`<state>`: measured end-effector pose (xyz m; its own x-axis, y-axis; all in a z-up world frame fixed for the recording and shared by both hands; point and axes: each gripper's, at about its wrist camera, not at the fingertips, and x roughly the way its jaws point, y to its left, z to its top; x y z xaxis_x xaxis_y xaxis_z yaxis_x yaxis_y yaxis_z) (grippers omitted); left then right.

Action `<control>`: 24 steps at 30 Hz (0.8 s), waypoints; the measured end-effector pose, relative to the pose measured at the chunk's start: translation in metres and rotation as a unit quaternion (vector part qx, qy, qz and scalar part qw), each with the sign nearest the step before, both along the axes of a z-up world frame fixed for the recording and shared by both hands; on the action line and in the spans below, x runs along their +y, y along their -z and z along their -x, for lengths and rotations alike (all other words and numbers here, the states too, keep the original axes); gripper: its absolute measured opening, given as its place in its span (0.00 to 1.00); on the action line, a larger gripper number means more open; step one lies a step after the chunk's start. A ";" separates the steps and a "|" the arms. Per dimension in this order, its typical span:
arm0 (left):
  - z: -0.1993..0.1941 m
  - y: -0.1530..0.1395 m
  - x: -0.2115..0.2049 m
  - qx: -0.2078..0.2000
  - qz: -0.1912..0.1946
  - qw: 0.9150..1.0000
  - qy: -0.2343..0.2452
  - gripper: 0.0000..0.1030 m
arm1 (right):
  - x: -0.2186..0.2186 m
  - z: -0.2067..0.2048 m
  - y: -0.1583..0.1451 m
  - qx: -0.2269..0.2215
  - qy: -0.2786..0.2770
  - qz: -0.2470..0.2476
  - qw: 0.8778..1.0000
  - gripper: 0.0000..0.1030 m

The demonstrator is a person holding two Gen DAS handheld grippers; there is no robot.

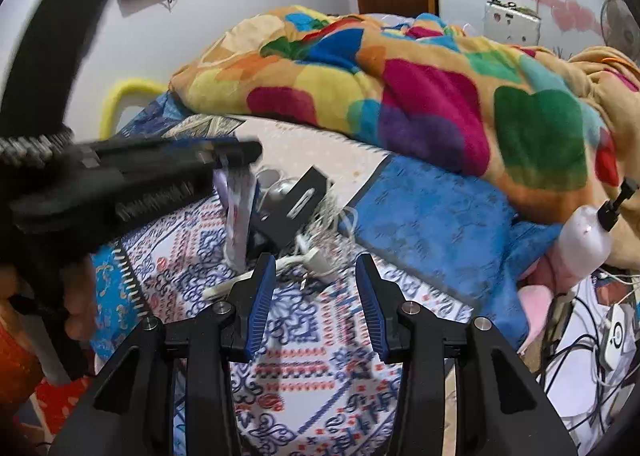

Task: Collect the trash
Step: 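Lower the left tool onto the white tube and close around it, then carry the white tube in the left tool down over the white bucket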

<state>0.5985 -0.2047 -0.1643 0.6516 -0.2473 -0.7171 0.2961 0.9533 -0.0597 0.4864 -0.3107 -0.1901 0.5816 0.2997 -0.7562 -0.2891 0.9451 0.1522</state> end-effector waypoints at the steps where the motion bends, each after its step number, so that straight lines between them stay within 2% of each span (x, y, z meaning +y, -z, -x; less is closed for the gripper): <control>1: 0.003 -0.005 0.004 -0.004 0.006 1.000 -0.005 0.16 | 0.002 -0.001 0.001 0.000 -0.001 0.002 1.000 0.37; 5: 0.021 -0.021 0.021 -0.034 0.000 0.999 -0.025 0.16 | 0.009 -0.005 0.000 -0.002 -0.002 0.008 1.000 0.28; 7: 0.030 -0.027 0.030 -0.051 -0.001 0.998 -0.035 0.16 | 0.011 -0.009 -0.002 -0.006 -0.005 0.006 1.000 0.28; 13: 0.043 -0.030 0.054 -0.064 0.000 0.997 -0.046 0.16 | 0.021 -0.020 0.004 -0.005 -0.012 0.034 0.999 0.26; 15: 0.041 -0.025 0.060 -0.058 -0.002 0.997 -0.052 0.16 | 0.024 -0.022 0.011 0.001 -0.012 0.048 0.999 0.10; 23: 0.048 -0.006 0.098 -0.045 0.015 0.995 -0.088 0.16 | 0.027 -0.020 0.002 -0.015 0.005 0.041 0.999 0.10; 24: 0.055 -0.003 0.105 -0.058 0.014 0.993 -0.100 0.16 | 0.027 -0.020 0.000 -0.020 0.008 0.039 0.999 0.10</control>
